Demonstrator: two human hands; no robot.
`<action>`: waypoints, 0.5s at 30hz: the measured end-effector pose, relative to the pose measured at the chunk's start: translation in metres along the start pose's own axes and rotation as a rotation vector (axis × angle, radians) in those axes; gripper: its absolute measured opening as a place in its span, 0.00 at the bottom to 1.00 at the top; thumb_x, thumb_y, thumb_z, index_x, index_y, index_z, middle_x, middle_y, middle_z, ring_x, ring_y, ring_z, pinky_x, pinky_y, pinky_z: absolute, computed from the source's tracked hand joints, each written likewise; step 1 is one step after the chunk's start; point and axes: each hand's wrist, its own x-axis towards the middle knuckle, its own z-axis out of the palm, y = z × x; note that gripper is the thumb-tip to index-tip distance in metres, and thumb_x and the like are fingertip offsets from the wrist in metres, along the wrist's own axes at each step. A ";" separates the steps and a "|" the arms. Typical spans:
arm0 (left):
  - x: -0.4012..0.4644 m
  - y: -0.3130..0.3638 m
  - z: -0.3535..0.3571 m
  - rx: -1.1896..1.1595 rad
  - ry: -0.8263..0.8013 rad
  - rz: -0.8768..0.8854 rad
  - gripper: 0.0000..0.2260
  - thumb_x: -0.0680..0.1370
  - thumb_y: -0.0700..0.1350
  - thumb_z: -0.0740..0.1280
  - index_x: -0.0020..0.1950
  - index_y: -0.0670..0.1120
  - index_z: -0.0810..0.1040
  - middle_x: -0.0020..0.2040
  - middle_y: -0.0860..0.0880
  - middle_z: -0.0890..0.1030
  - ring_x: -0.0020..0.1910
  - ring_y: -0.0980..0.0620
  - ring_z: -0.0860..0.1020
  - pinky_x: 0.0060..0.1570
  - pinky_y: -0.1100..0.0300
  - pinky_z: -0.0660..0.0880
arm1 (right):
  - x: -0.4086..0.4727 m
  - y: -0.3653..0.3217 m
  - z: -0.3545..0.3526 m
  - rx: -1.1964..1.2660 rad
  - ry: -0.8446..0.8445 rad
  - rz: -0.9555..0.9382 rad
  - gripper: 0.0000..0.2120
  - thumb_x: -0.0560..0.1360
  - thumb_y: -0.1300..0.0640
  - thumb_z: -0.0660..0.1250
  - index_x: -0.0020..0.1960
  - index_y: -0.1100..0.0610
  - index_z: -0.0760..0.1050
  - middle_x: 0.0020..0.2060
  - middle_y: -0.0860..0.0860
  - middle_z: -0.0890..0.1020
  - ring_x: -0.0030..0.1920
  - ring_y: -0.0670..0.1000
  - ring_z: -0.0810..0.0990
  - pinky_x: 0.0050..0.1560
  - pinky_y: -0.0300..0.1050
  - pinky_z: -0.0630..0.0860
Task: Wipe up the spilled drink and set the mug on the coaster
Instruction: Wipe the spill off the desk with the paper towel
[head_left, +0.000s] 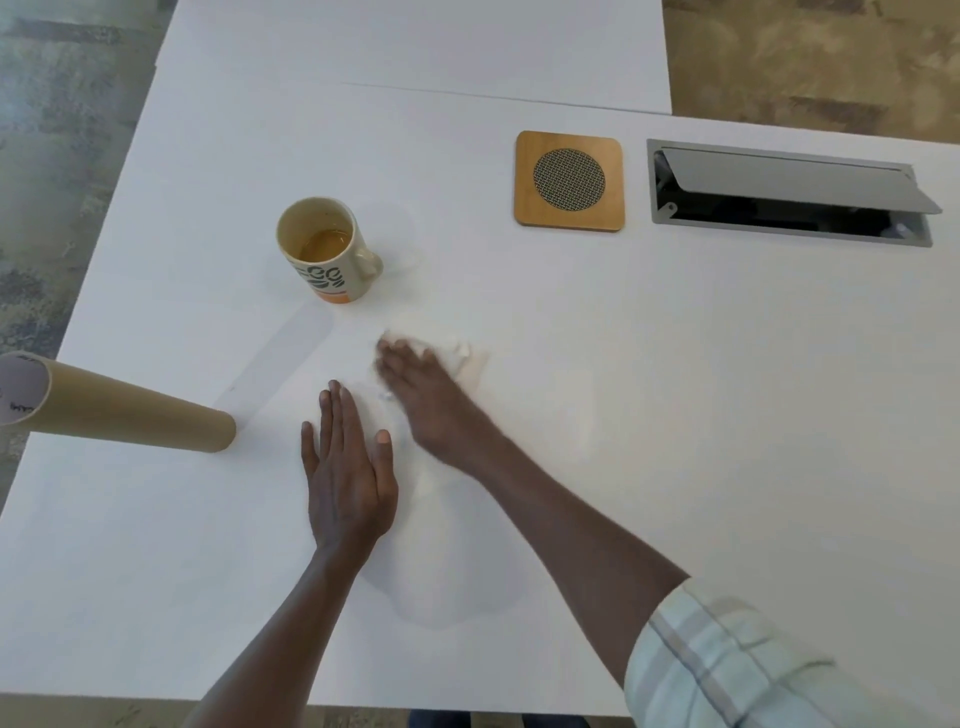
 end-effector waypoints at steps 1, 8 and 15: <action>0.000 -0.001 0.000 -0.003 0.004 -0.001 0.30 0.84 0.53 0.46 0.82 0.38 0.52 0.83 0.43 0.55 0.83 0.49 0.52 0.80 0.45 0.49 | -0.008 -0.007 0.005 0.021 -0.018 -0.033 0.28 0.77 0.71 0.55 0.76 0.63 0.59 0.78 0.58 0.58 0.79 0.58 0.53 0.77 0.51 0.44; 0.000 -0.003 0.000 -0.008 -0.006 -0.024 0.29 0.83 0.51 0.46 0.82 0.38 0.51 0.83 0.44 0.54 0.83 0.51 0.50 0.81 0.47 0.47 | -0.105 -0.030 0.017 0.046 -0.061 -0.108 0.31 0.76 0.72 0.53 0.78 0.62 0.57 0.79 0.56 0.57 0.80 0.54 0.50 0.79 0.49 0.44; 0.000 0.000 0.000 0.014 -0.018 -0.025 0.28 0.83 0.50 0.45 0.82 0.40 0.51 0.83 0.44 0.53 0.83 0.50 0.49 0.81 0.46 0.47 | -0.185 0.013 -0.006 -0.056 0.009 0.036 0.33 0.71 0.69 0.51 0.77 0.61 0.60 0.78 0.53 0.57 0.79 0.55 0.52 0.79 0.51 0.48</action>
